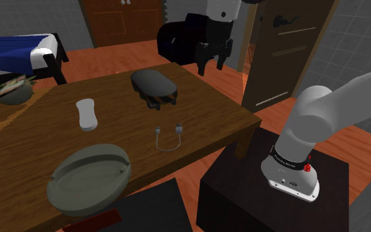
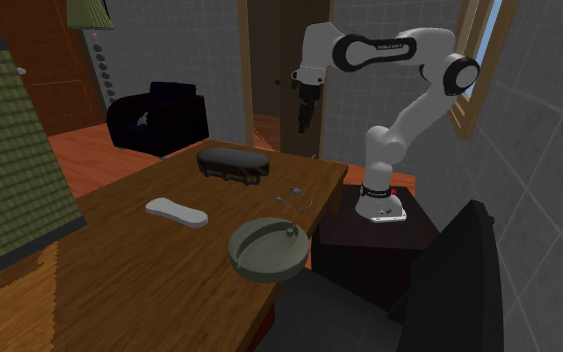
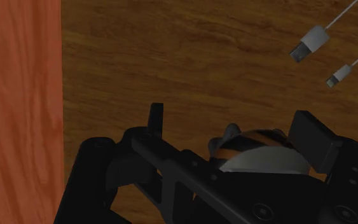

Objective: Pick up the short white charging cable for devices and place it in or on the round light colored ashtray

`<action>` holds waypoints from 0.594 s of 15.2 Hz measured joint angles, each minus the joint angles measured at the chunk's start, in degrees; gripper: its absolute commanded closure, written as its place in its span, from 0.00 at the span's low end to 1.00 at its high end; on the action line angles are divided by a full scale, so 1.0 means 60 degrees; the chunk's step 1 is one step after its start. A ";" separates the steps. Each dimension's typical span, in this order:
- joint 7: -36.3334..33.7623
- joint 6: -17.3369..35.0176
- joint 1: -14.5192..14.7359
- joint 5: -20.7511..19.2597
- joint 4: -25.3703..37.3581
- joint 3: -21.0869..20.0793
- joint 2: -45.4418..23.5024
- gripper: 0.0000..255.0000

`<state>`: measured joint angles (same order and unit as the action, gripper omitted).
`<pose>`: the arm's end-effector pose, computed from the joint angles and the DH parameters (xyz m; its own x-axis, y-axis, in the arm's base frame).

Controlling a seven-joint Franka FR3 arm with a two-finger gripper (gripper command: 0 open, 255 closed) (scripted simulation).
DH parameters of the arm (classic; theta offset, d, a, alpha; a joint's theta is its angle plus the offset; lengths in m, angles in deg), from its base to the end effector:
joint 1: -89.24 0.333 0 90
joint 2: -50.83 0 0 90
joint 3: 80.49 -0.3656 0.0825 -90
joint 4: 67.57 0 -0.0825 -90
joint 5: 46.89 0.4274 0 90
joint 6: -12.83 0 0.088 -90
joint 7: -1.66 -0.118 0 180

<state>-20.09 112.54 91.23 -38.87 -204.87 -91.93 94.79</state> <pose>0.3258 0.1108 0.5965 0.9734 -0.2092 0.0938 -0.2063 -0.9777 -0.0391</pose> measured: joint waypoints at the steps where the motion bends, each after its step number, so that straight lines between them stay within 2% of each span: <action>1: -0.0244 0.0189 0.0030 0.0106 -0.0086 -0.0218 -0.0151 0.00; 9: -0.2174 0.1548 0.0220 0.0812 -0.0401 -0.1914 -0.1532 0.00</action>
<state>-33.13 121.83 92.55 -34.00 -207.28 -103.41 85.60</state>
